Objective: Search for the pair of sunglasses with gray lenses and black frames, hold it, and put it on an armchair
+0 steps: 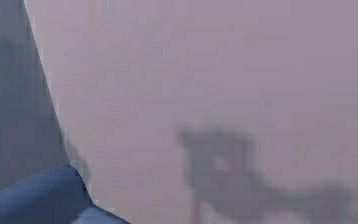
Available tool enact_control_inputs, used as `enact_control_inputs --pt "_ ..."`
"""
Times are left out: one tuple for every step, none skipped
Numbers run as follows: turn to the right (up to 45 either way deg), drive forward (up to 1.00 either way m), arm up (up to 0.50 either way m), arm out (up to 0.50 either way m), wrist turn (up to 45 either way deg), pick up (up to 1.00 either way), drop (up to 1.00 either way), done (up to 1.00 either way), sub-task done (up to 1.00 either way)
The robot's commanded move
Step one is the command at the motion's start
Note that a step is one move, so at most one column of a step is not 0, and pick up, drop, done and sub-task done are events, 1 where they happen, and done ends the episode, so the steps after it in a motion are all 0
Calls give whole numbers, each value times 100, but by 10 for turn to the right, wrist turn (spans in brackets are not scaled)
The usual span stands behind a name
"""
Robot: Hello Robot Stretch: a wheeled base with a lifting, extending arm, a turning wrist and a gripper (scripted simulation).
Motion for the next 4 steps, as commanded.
enact_control_inputs --pt "-450 0 0 0 0 0 0 0 0" --pt "-450 0 0 0 0 0 0 0 0" --pt "-30 0 0 0 0 0 0 0 0" --pt "0 0 0 10 0 0 0 0 0"
